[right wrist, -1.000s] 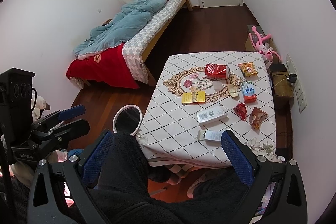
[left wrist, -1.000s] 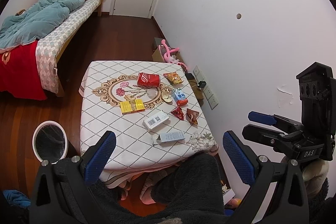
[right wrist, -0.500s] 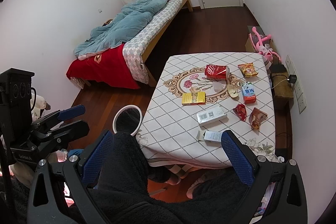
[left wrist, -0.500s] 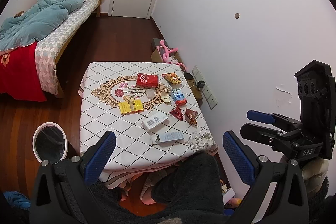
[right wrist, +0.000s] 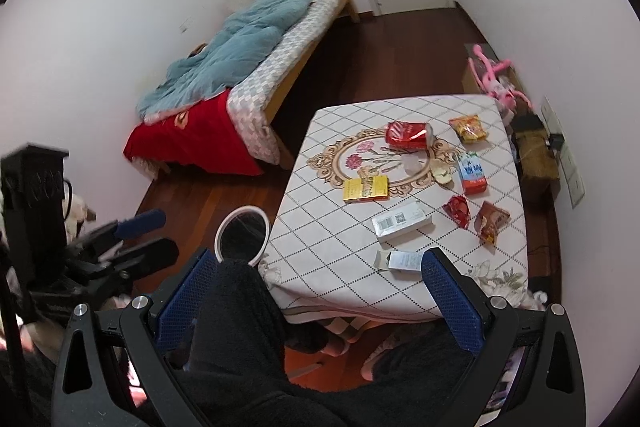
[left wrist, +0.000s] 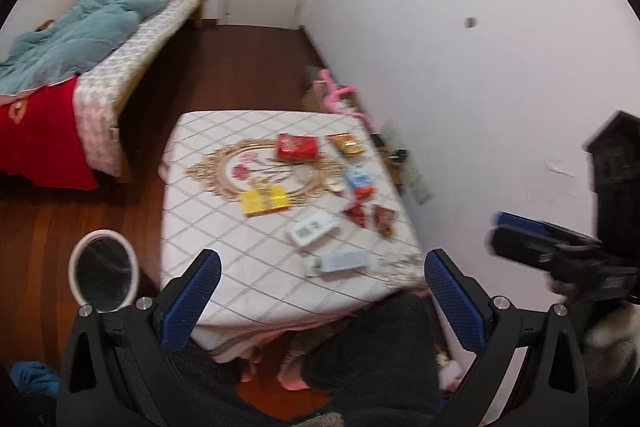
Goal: Collect trash
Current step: 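Grasp the white box with the left tool while the right tool grasps the white tube box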
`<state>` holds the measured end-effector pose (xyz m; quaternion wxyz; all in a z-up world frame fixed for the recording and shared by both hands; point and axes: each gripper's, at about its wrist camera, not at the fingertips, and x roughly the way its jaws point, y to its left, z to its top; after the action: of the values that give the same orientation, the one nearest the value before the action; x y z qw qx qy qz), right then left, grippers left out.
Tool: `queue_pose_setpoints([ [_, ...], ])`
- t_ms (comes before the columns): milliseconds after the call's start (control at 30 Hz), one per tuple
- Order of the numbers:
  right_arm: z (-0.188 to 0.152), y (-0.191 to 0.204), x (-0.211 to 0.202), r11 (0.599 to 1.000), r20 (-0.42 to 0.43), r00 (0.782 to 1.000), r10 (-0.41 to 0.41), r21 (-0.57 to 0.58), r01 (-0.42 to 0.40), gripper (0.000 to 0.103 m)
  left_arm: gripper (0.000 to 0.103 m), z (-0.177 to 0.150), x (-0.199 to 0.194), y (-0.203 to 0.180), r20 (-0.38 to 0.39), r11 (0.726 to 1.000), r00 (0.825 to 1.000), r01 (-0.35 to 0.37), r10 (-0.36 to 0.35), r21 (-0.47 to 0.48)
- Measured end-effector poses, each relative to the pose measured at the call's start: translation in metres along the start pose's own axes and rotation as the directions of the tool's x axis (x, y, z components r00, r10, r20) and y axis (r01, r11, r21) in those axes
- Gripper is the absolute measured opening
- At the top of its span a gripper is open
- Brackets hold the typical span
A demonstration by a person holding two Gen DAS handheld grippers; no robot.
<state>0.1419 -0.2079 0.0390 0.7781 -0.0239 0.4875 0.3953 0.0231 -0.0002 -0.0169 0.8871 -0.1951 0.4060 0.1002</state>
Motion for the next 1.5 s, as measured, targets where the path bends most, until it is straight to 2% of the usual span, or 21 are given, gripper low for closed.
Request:
queue_pose_setpoints([
  [100, -0.003, -0.022, 0.019, 0.994, -0.003, 0.999, -0.034, 0.103, 0.034, 0.103, 0.103, -0.002, 0.045, 0.016, -0.008, 0.989, 0.989, -0.147, 0.147, -0.002],
  [167, -0.011, -0.052, 0.049, 0.967, -0.031, 0.996, -0.085, 0.237, 0.09, 0.103, 0.103, -0.005, 0.077, 0.027, -0.031, 0.974, 0.973, -0.227, 0.227, 0.005],
  [233, -0.024, -0.08, 0.082, 0.924, -0.065, 0.993, -0.097, 0.366, 0.114, 0.103, 0.103, -0.012, 0.118, 0.041, -0.083, 0.954, 0.95, -0.3, 0.3, 0.018],
  [267, -0.034, -0.095, 0.1, 0.894, -0.087, 0.991, -0.099, 0.429, 0.127, 0.103, 0.103, -0.017, 0.14, 0.048, -0.11, 0.938, 0.932, -0.345, 0.346, 0.028],
  [333, -0.052, -0.125, 0.145, 0.817, -0.146, 0.987, -0.074, 0.558, 0.144, 0.103, 0.103, -0.028, 0.178, 0.06, -0.157, 0.914, 0.9, -0.401, 0.407, 0.068],
  [433, -0.078, -0.157, 0.203, 0.703, -0.217, 0.975, -0.046, 0.687, 0.186, 0.103, 0.103, -0.044, 0.225, 0.074, -0.227, 0.881, 0.851, -0.454, 0.473, 0.134],
  [533, -0.094, -0.175, 0.243, 0.624, -0.241, 0.968, -0.069, 0.747, 0.23, 0.102, 0.103, -0.061, 0.269, 0.086, -0.292, 0.857, 0.806, -0.479, 0.516, 0.19],
  [633, -0.098, -0.187, 0.274, 0.587, -0.278, 0.953, -0.118, 0.755, 0.292, 0.094, 0.103, -0.071, 0.291, 0.094, -0.335, 0.844, 0.775, -0.489, 0.536, 0.218],
  [733, -0.097, -0.191, 0.293, 0.573, -0.299, 0.94, -0.163, 0.747, 0.337, 0.091, 0.103, -0.078, 0.301, 0.1, -0.364, 0.841, 0.759, -0.495, 0.541, 0.219],
  [800, -0.084, -0.184, 0.301, 0.618, -0.301, 0.932, -0.204, 0.698, 0.361, 0.081, 0.103, -0.081, 0.307, 0.1, -0.377, 0.845, 0.756, -0.49, 0.535, 0.216],
  [833, -0.078, -0.179, 0.306, 0.64, -0.324, 0.918, -0.227, 0.661, 0.392, 0.079, 0.103, -0.082, 0.307, 0.098, -0.377, 0.845, 0.757, -0.487, 0.534, 0.221],
  [900, -0.069, -0.177, 0.313, 0.676, -0.345, 0.903, -0.257, 0.603, 0.423, 0.054, 0.103, -0.079, 0.308, 0.09, -0.367, 0.844, 0.76, -0.479, 0.537, 0.243],
  [933, -0.066, -0.177, 0.314, 0.702, -0.343, 0.902, -0.261, 0.575, 0.421, 0.053, 0.103, -0.076, 0.307, 0.084, -0.356, 0.844, 0.766, -0.469, 0.535, 0.258],
  [1000, -0.061, -0.182, 0.31, 0.722, -0.357, 0.898, -0.256, 0.547, 0.423, 0.046, 0.103, -0.065, 0.305, 0.07, -0.329, 0.853, 0.79, -0.44, 0.517, 0.281],
  [1067, -0.056, -0.193, 0.3, 0.737, -0.36, 0.89, -0.279, 0.515, 0.439, 0.044, 0.103, -0.05, 0.304, 0.051, -0.301, 0.872, 0.831, -0.38, 0.468, 0.309],
  [1167, -0.05, -0.214, 0.282, 0.743, -0.375, 0.873, -0.313, 0.476, 0.471, 0.044, 0.103, -0.03, 0.316, 0.018, -0.314, 0.909, 0.887, -0.22, 0.337, 0.354],
  [1200, -0.047, -0.224, 0.278, 0.742, -0.391, 0.861, -0.326, 0.459, 0.489, 0.044, 0.103, -0.025, 0.324, 0.008, -0.339, 0.916, 0.895, -0.159, 0.291, 0.367],
  [1267, -0.046, -0.24, 0.27, 0.739, -0.413, 0.858, -0.306, 0.465, 0.488, 0.045, 0.102, -0.018, 0.342, -0.008, -0.375, 0.909, 0.893, -0.084, 0.25, 0.407],
  [1367, -0.049, -0.256, 0.266, 0.729, -0.43, 0.868, -0.248, 0.507, 0.46, 0.052, 0.102, -0.016, 0.373, -0.031, -0.42, 0.876, 0.879, 0.007, 0.224, 0.483],
  [1433, -0.053, -0.26, 0.264, 0.726, -0.431, 0.869, -0.241, 0.514, 0.456, 0.056, 0.094, -0.019, 0.389, -0.039, -0.447, 0.856, 0.863, 0.034, 0.235, 0.515],
  [1500, -0.058, -0.259, 0.268, 0.722, -0.435, 0.87, -0.231, 0.523, 0.453, 0.056, 0.069, -0.022, 0.397, -0.04, -0.471, 0.857, 0.851, 0.048, 0.235, 0.513],
])
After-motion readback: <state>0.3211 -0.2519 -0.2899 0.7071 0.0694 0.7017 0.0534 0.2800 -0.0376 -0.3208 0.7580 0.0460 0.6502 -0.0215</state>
